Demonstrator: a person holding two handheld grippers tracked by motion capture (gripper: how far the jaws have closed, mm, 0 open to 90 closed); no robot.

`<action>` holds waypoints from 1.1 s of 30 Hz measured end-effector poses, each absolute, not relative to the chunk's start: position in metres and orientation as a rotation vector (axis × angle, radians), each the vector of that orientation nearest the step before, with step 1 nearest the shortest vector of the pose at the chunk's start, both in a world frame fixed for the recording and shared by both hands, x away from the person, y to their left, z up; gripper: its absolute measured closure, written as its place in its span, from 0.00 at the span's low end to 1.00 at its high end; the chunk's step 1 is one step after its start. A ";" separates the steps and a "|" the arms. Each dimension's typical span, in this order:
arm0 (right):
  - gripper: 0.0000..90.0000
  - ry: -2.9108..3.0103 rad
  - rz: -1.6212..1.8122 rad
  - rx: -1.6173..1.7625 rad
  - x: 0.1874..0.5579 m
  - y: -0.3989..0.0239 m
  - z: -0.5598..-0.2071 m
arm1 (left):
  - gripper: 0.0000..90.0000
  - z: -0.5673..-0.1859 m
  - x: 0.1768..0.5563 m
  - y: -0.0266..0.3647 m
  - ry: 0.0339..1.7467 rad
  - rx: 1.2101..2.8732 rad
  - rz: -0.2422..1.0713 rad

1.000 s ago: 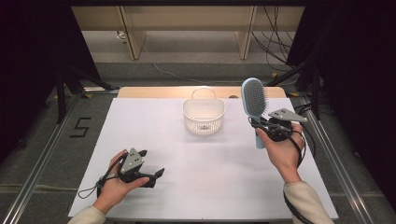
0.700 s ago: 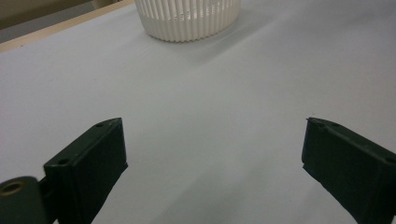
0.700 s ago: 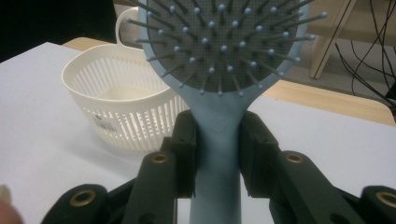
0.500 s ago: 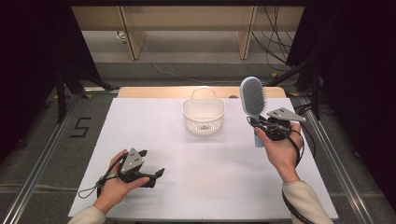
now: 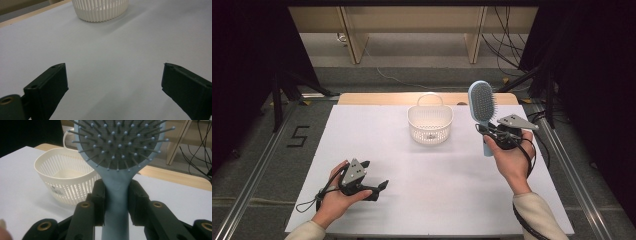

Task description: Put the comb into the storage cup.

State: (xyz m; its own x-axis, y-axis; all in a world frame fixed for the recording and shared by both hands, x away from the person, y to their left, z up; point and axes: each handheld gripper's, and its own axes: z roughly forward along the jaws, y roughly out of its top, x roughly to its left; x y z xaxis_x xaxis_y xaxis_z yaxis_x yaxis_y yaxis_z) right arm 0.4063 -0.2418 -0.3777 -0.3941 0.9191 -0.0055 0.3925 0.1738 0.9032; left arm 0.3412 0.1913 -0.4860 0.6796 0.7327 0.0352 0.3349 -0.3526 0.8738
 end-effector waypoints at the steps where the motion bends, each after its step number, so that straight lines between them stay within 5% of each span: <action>1: 0.78 1.878 1.185 1.235 0.407 -0.241 -0.378 | 0.07 -0.486 0.341 0.191 0.828 1.953 0.534; 33: 0.78 1.872 1.210 1.224 0.412 -0.235 -0.376 | 0.07 -0.486 0.341 0.191 0.828 1.955 0.536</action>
State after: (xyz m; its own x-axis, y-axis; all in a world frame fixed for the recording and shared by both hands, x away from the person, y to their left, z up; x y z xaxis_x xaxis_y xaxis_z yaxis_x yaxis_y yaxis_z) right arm 0.4123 -0.2350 -0.3762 -0.4031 0.9152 0.0034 0.3793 0.1637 0.9107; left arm 0.3412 0.1912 -0.4861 0.6792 0.7330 0.0376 0.3340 -0.3542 0.8735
